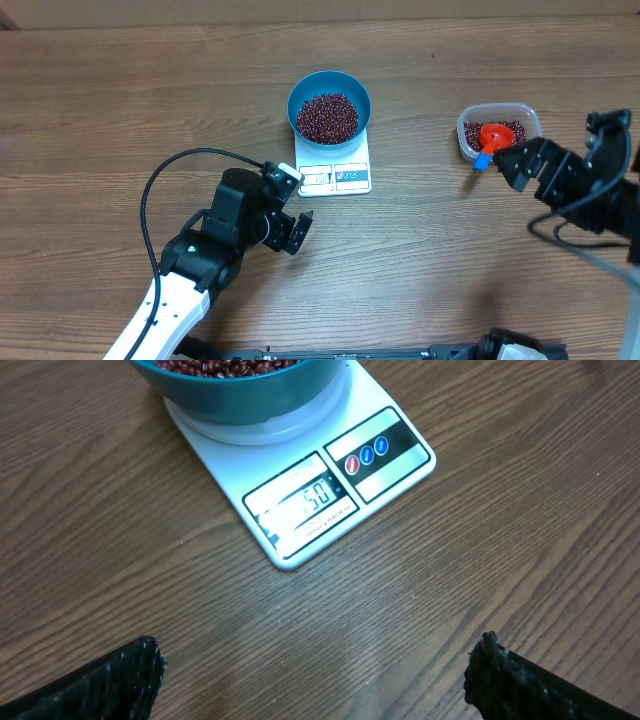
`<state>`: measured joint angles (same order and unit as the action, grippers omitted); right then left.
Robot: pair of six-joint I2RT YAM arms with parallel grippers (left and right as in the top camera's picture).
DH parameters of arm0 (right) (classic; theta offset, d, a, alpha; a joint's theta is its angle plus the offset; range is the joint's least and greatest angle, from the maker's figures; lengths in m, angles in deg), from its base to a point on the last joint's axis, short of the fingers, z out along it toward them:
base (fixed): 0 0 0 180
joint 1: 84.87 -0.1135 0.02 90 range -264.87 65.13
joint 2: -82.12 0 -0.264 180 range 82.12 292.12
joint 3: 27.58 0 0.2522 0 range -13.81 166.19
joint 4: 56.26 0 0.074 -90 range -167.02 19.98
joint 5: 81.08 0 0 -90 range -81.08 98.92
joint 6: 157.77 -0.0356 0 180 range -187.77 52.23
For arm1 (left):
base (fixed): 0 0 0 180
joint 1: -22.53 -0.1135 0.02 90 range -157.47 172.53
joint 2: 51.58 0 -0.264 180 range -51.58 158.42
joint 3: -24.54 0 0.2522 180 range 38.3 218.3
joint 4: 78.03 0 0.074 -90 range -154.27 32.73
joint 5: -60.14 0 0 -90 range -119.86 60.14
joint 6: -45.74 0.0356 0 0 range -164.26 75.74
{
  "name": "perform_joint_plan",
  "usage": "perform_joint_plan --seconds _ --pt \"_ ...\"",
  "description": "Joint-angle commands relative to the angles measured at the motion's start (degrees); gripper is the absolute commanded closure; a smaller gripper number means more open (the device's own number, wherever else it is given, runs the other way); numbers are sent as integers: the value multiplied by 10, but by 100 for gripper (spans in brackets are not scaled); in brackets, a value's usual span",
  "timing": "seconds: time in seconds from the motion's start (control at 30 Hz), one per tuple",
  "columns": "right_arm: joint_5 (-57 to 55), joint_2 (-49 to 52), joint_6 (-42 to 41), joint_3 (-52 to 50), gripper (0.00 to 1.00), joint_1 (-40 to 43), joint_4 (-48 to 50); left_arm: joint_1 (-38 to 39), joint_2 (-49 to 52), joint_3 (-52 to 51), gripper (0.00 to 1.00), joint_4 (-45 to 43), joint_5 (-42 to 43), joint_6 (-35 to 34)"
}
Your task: Scoop item into bowl and weigh 150g on scale
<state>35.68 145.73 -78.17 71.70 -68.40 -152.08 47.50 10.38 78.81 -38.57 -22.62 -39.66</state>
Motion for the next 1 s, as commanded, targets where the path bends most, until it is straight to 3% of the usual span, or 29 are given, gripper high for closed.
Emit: perform_joint_plan --seconds 0.0,0.53,0.77,0.97 --pt "-1 -23 11 10 0 -1 2 -2 3 -2 0 0 -3 -5" --pt "-41 -50 49 -2 0 -6 3 -2 3 -2 0 0 -3 -5" --pt "-125 -126 49 -85 0 -85 127 -2 3 -2 0 0 -3 -5" --pt "-157 -230 49 -242 0 -129 294 -2 3 -2 0 0 -3 -5"
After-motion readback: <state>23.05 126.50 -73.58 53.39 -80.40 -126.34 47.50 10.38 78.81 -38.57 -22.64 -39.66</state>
